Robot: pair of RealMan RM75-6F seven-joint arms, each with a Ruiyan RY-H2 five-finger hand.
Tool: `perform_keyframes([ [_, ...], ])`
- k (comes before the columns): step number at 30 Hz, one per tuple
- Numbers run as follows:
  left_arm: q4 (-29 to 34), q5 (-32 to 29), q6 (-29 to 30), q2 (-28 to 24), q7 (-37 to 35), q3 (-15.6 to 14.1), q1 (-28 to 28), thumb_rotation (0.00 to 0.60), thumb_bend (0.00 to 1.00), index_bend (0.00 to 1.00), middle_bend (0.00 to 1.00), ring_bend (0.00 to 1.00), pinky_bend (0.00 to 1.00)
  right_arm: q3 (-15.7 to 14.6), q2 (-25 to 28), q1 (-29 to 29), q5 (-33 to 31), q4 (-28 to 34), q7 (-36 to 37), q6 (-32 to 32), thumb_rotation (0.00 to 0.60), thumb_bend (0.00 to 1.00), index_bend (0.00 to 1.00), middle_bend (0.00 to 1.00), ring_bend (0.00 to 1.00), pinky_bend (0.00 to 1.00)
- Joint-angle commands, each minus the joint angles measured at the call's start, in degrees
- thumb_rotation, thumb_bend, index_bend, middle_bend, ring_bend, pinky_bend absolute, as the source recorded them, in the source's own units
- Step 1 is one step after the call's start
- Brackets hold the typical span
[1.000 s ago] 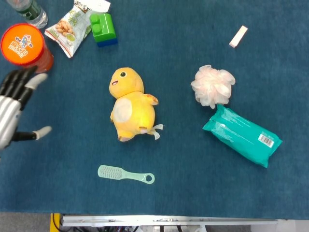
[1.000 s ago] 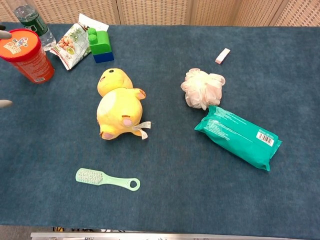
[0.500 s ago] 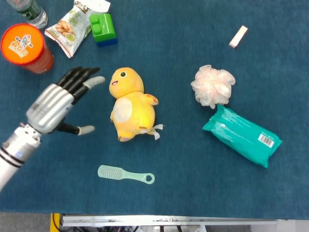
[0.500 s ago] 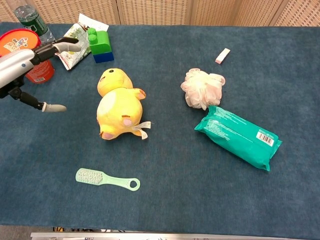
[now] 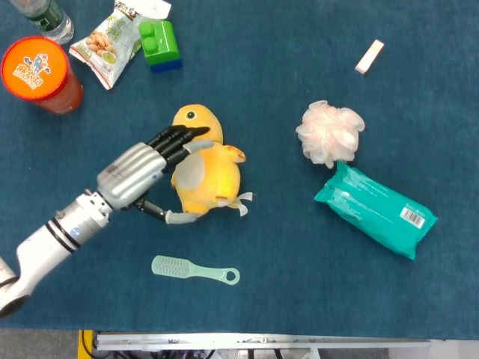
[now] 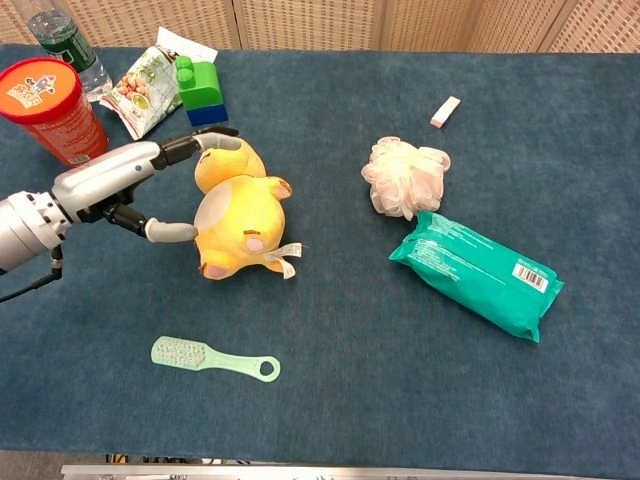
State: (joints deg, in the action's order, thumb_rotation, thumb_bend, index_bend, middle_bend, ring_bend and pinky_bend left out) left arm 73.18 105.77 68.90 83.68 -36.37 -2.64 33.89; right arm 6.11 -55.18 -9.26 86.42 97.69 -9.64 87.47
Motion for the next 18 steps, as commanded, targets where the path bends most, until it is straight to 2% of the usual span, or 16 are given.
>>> perform_keyframes([
  [1, -2.4, 0.1, 0.6, 2.6, -0.2, -0.5, 0.7, 0.225, 0.03, 0.0, 0.0, 0.0, 0.0, 0.1, 0.0, 0.1, -0.1, -0.1, 0.1, -0.1, 0.6, 0.05, 0.24, 0.3, 0.16, 0.27],
  [8, -9.7, 0.1, 3.5, 8.8, -0.3, -0.6, 1.3, 0.223, 0.03, 0.0, 0.0, 0.0, 0.0, 0.2, -0.1, 0.2, -0.2, -0.4, 0.3, -0.4, 0.6, 0.05, 0.24, 0.29, 0.16, 0.27],
  [18, -17.3, -0.1, 4.0, 13.9, -0.5, -2.2, 2.6, 0.218, 0.03, 0.0, 0.0, 0.0, 0.0, 0.4, -0.3, 0.7, -0.6, -0.7, 0.6, -0.5, 0.6, 0.05, 0.24, 0.29, 0.16, 0.27],
])
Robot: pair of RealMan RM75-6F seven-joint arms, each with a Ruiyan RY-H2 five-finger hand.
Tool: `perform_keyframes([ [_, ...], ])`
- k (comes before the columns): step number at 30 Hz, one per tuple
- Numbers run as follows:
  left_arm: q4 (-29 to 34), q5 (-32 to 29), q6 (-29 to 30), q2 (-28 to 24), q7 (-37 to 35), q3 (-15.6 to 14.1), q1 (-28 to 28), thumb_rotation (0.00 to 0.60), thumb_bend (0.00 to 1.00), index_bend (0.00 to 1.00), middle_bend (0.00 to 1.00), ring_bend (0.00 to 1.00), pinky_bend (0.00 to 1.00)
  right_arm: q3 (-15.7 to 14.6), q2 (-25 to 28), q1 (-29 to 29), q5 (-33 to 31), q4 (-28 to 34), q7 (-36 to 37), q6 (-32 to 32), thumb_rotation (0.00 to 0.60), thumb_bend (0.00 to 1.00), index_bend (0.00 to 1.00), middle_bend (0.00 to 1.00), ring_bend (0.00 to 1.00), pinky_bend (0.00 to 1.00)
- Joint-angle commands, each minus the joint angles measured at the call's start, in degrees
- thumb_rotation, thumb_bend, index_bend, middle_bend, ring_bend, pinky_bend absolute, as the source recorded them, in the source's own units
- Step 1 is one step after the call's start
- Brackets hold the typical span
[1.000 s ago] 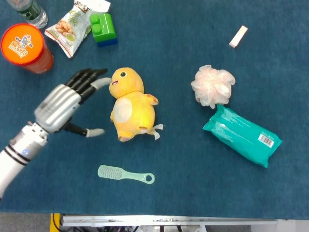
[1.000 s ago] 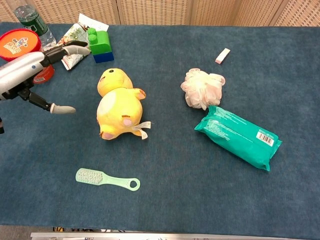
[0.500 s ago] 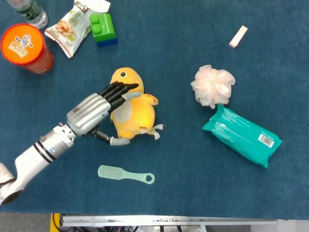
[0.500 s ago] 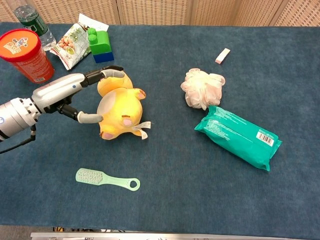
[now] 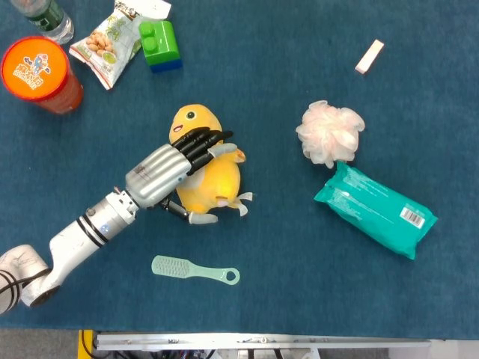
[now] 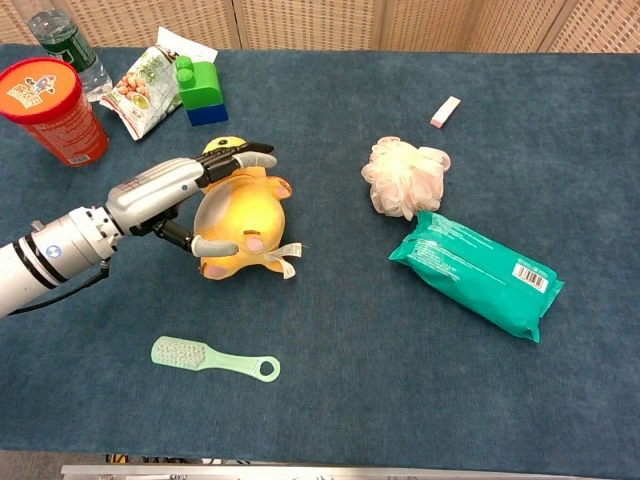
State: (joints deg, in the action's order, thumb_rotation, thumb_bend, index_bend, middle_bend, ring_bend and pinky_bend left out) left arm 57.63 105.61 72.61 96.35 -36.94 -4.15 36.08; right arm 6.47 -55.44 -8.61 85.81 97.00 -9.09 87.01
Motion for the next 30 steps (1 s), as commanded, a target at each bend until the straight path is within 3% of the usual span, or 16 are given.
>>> perform_keyframes([
  [1, -2.4, 0.1, 0.3, 1.6, 0.0, -0.8, 0.5, 0.218, 0.03, 0.0, 0.0, 0.0, 0.0, 0.0, 0.0, 0.1, -0.1, 0.0, 0.0, -0.1, 0.6, 0.05, 0.24, 0.29, 0.16, 0.27],
  [14, -10.1, 0.5, 2.1, 6.3, 0.1, -3.7, 0.5, 0.219, 0.03, 0.0, 0.0, 0.0, 0.0, 0.3, 0.2, 0.3, -0.3, 0.4, -0.5, -0.2, 0.6, 0.05, 0.24, 0.29, 0.16, 0.27],
  [22, -10.3, 0.7, 5.4, 5.5, 1.2, -5.0, -0.7, 0.218, 0.03, 0.0, 0.0, 0.0, 0.0, 0.4, 0.2, 0.6, -0.2, 0.3, -0.2, -0.1, 0.6, 0.05, 0.24, 0.29, 0.16, 0.27],
  [30, -8.2, -0.7, 6.3, 4.2, 1.5, -3.7, 0.1, 0.221, 0.03, 0.0, 0.0, 0.0, 0.0, 0.4, -0.1, 0.4, 0.1, 0.1, 0.2, -0.5, 0.6, 0.05, 0.24, 0.3, 0.16, 0.27],
])
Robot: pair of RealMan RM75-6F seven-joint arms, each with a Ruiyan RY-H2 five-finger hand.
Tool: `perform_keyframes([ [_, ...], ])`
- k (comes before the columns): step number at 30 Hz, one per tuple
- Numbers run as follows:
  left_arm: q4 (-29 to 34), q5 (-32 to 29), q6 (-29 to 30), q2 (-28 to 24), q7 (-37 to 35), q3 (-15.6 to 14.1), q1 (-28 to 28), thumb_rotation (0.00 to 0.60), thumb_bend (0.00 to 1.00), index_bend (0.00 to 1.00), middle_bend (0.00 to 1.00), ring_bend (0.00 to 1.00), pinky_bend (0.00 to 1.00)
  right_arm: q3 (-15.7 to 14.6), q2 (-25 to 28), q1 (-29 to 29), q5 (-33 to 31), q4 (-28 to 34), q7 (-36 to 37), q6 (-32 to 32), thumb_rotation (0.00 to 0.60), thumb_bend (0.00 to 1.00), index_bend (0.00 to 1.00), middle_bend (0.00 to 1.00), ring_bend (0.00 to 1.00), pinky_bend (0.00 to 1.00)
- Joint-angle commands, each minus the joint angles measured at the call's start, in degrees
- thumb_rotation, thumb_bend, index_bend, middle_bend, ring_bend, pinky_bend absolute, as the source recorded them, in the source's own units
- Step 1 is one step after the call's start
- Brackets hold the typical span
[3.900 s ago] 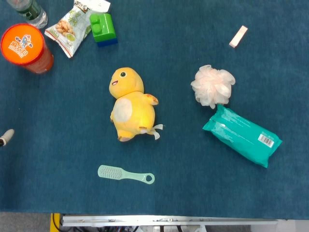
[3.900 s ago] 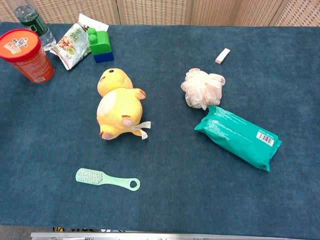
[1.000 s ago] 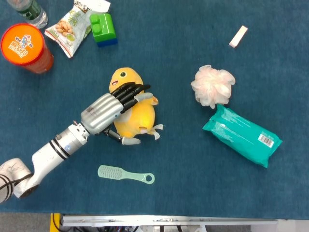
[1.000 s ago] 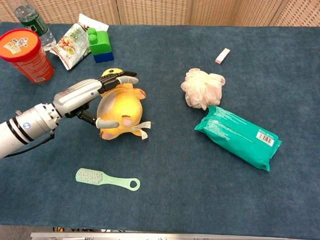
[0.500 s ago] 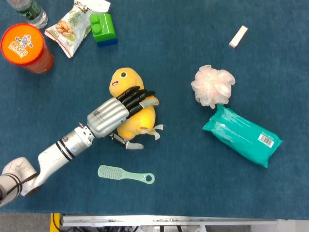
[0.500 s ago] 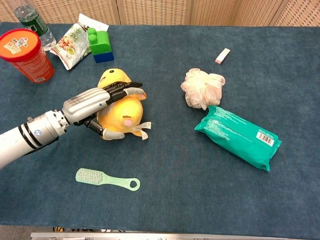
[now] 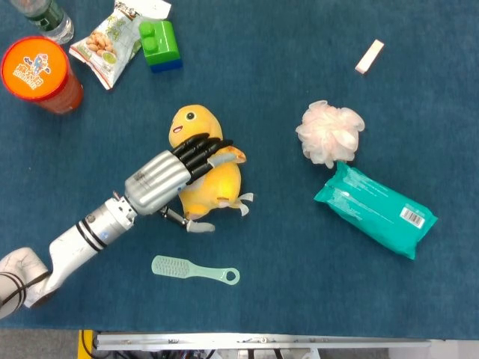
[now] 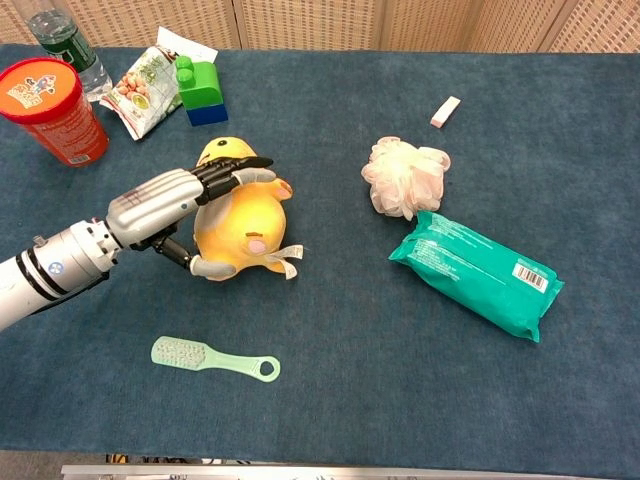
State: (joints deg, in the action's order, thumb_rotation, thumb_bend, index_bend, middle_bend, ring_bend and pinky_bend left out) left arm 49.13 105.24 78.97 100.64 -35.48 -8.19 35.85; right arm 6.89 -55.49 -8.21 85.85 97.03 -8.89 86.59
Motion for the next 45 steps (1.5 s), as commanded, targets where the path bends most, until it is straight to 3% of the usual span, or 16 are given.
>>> perform_keyframes([
  [1, 0.3, -0.5, -0.2, 0.0, 0.1, 0.5, 0.5, 0.219, 0.03, 0.0, 0.0, 0.0, 0.0, 0.0, 0.0, 0.0, 0.0, 0.1, 0.0, -0.1, 0.6, 0.05, 0.24, 0.3, 0.16, 0.27],
  [8, -1.0, -1.1, -1.2, 1.4, -0.1, 0.6, 1.0, 0.217, 0.03, 0.0, 0.0, 0.0, 0.0, 0.0, 0.1, 0.3, -0.2, 0.3, -0.3, 0.1, 0.6, 0.05, 0.24, 0.29, 0.16, 0.27],
  [18, -1.9, -0.1, -0.6, 1.3, 1.0, -2.0, -0.2, 0.217, 0.03, 0.0, 0.0, 0.0, 0.0, -0.1, -0.2, 0.5, -0.3, 0.4, -0.3, 0.0, 0.6, 0.05, 0.24, 0.3, 0.16, 0.27],
  [25, 0.8, -0.4, 1.3, -2.1, 1.4, -2.4, -1.1, 0.218, 0.03, 0.0, 0.0, 0.0, 0.0, 0.0, -0.4, 0.6, -0.2, 0.1, -0.1, 0.1, 0.6, 0.05, 0.24, 0.3, 0.16, 0.27],
  [35, 6.4, -0.9, 6.8, -8.2, 2.0, -0.6, -2.2, 0.217, 0.03, 0.02, 0.04, 0.02, 0.0, 0.0, -0.9, 0.2, 0.0, -0.6, 0.5, -0.7, 0.6, 0.05, 0.24, 0.29, 0.16, 0.27],
  [37, 6.8, -0.7, 8.1, -9.0, 2.3, -0.2, -2.4, 0.219, 0.03, 0.09, 0.1, 0.06, 0.07, -0.1, -1.0, 0.1, 0.0, -0.8, 0.6, -0.8, 0.6, 0.05, 0.24, 0.29, 0.16, 0.27],
  [41, 7.5, -0.2, 10.2, -10.0, 2.2, 0.2, -2.9, 0.222, 0.03, 0.28, 0.29, 0.22, 0.36, 0.0, -1.0, 0.1, 0.1, -0.9, 0.8, -0.7, 0.6, 0.05, 0.24, 0.29, 0.16, 0.27],
  [45, 8.9, 0.6, 10.2, -11.0, 2.2, -0.3, -2.8, 0.231, 0.03, 0.42, 0.47, 0.35, 0.56, -0.1, -1.1, 0.2, 0.1, -1.0, 0.8, -0.8, 0.6, 0.05, 0.24, 0.29, 0.16, 0.27],
])
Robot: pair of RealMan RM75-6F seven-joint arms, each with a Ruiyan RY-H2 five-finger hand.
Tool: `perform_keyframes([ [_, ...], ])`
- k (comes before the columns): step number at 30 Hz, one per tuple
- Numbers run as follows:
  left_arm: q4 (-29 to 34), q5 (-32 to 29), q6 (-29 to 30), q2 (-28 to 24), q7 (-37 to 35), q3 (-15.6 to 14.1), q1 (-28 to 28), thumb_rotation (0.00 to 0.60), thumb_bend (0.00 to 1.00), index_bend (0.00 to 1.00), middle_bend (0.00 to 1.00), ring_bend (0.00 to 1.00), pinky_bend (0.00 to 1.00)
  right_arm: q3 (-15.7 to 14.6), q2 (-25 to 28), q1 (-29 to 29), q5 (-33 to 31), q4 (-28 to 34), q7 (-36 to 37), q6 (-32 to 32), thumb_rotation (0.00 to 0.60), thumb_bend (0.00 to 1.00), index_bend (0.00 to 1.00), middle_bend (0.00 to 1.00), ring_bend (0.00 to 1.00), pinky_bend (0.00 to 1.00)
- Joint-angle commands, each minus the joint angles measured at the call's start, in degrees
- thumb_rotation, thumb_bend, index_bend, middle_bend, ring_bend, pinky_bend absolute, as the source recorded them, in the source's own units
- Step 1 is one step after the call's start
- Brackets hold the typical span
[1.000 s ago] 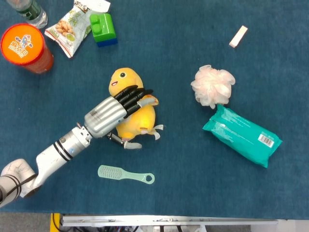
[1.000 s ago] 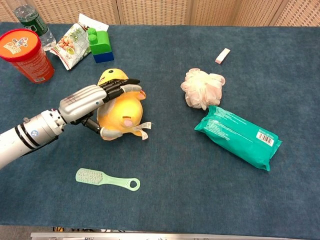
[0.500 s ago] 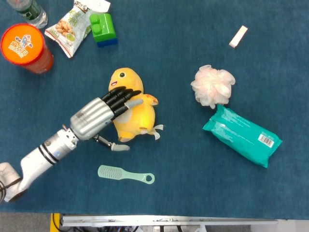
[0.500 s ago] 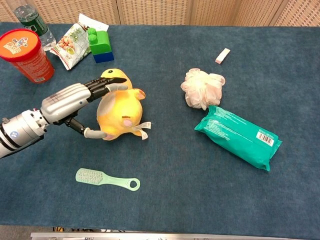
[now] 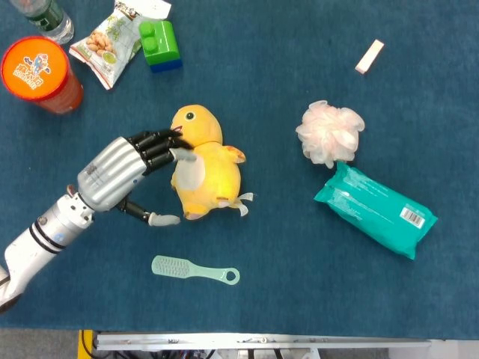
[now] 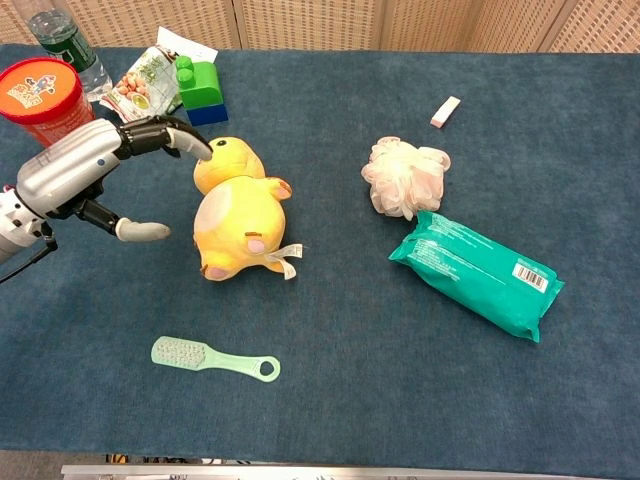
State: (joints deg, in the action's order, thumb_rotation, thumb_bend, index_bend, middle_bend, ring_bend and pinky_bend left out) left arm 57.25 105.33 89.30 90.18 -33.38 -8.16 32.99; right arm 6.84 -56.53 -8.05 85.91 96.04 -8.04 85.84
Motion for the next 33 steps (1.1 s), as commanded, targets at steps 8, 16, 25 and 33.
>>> perform_keyframes([
  [8, 5.5, 2.1, -9.0, -3.9, 3.3, -2.5, 3.9, 0.306, 0.03, 0.53, 0.6, 0.45, 0.68, -0.2, -0.1, 0.2, -0.1, 0.0, 0.0, -0.1, 0.6, 0.05, 0.24, 0.3, 0.16, 0.27],
  [16, 8.7, 1.6, -16.1, -4.2, 5.6, -2.3, 7.2, 0.34, 0.03, 0.52, 0.6, 0.44, 0.68, -0.3, 0.0, 0.9, -0.4, -0.1, 0.5, 0.5, 0.6, 0.05, 0.24, 0.3, 0.16, 0.27],
  [25, 9.0, -0.1, -17.4, -3.1, 7.3, -0.8, 7.6, 0.38, 0.03, 0.49, 0.53, 0.4, 0.68, -0.3, 0.2, 1.2, -0.3, -0.4, 1.1, 0.9, 0.6, 0.05, 0.24, 0.29, 0.16, 0.27],
  [33, 9.4, -2.2, -15.2, -4.2, 7.6, 1.3, 6.6, 0.422, 0.03, 0.43, 0.44, 0.38, 0.68, -0.3, 0.1, 1.1, -0.1, -0.4, 1.3, 0.8, 0.6, 0.05, 0.24, 0.3, 0.16, 0.27],
])
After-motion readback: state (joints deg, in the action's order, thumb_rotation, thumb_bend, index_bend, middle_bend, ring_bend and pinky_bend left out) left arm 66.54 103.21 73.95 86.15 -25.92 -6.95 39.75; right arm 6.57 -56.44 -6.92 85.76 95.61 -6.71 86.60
